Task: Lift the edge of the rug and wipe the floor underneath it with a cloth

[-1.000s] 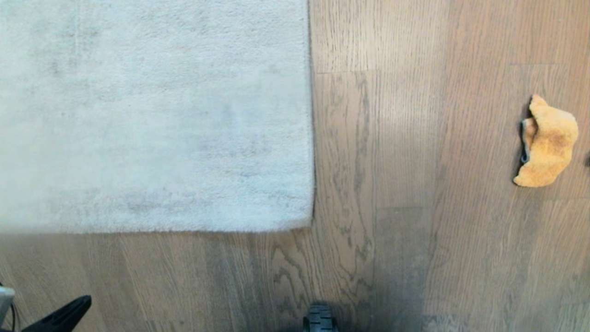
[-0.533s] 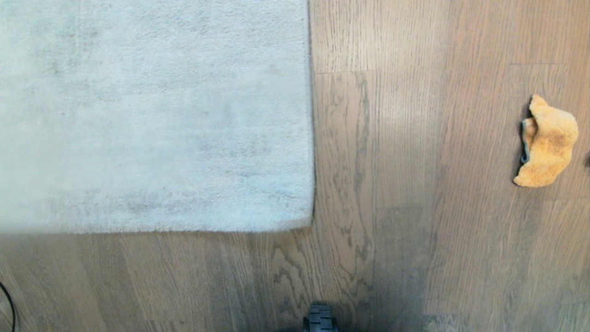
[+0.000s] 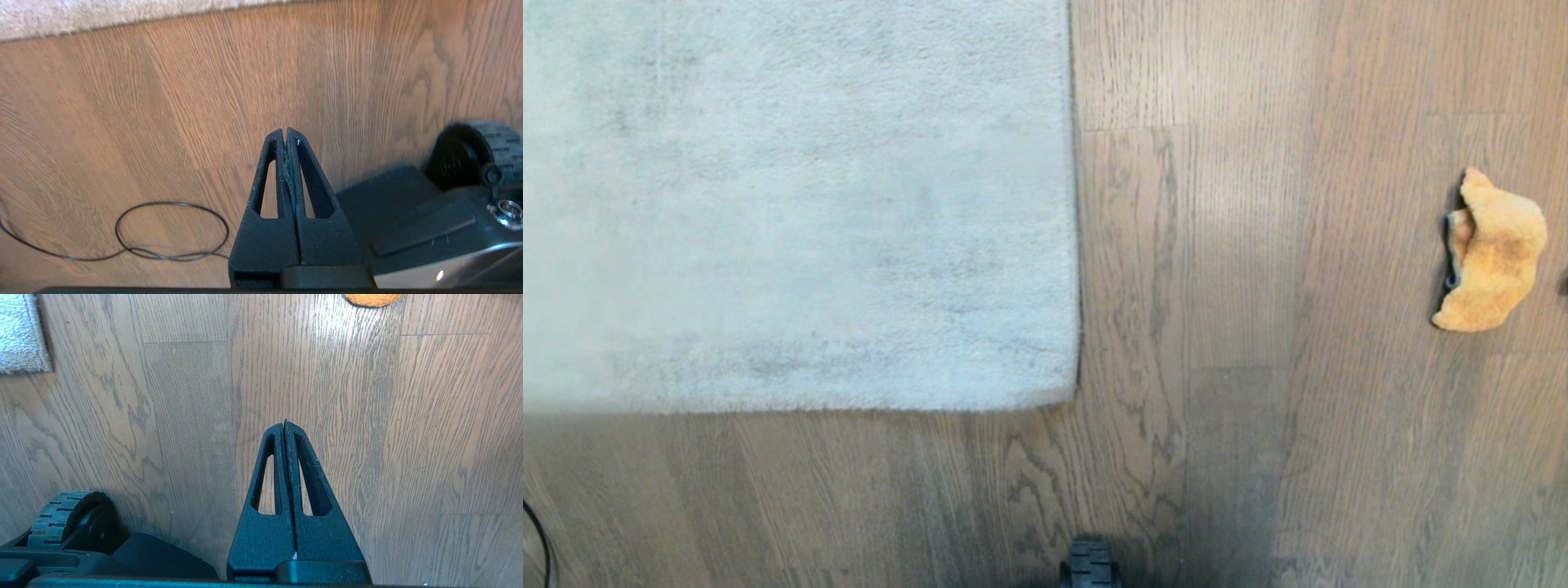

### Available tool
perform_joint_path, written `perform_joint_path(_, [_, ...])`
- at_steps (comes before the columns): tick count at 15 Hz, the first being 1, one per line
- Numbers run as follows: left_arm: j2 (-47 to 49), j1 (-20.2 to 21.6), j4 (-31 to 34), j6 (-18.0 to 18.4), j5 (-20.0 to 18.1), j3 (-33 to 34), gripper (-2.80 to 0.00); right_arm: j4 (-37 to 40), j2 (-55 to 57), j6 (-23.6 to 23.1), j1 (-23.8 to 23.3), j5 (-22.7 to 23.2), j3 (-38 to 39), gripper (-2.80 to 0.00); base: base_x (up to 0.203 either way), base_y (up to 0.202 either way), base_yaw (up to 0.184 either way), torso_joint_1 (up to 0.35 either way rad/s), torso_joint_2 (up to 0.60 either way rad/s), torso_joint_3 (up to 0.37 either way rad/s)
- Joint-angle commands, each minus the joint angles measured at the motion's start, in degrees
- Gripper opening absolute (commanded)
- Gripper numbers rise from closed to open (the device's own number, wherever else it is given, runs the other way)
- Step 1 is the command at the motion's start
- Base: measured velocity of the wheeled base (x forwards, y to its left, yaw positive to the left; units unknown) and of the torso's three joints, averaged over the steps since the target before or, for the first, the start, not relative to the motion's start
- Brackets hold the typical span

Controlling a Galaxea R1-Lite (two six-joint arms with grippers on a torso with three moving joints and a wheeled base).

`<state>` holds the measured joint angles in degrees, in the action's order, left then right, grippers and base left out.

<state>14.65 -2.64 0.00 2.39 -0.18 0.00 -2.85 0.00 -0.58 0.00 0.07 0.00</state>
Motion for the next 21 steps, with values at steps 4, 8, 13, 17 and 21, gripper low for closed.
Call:
perform_joint_path(4, [-7.67,2.0,0.0,-0.16,0.24,0.0,-2.8,-0.05,0.09,-0.03,0.0,0.01,0.0,-2.8,0.0,0.0,0.0,0.0,0.0,0.0])
perform_joint_path(8, [-14.51,2.25,0.0,-1.35,0.35,0.0,-2.8,-0.05,0.09,-0.03,0.0,0.01,0.0,-2.8,0.0,0.0,0.0,0.0,0.0,0.0])
perform_joint_path(13, [-14.65,2.28,0.09,-1.25,0.36,0.0,-2.8,-0.05,0.09,-0.03,0.0,0.01,0.0,-2.8,0.0,0.0,0.0,0.0,0.0,0.0])
perform_joint_path(17, [-14.65,2.29,0.09,-1.07,0.45,0.0,-2.8,-0.05,0.09,-0.03,0.0,0.01,0.0,-2.8,0.0,0.0,0.0,0.0,0.0,0.0])
perform_joint_path(21, [-14.65,2.29,0.09,-0.72,0.45,0.0,-2.8,-0.05,0.09,-0.03,0.0,0.01,0.0,-2.8,0.0,0.0,0.0,0.0,0.0,0.0])
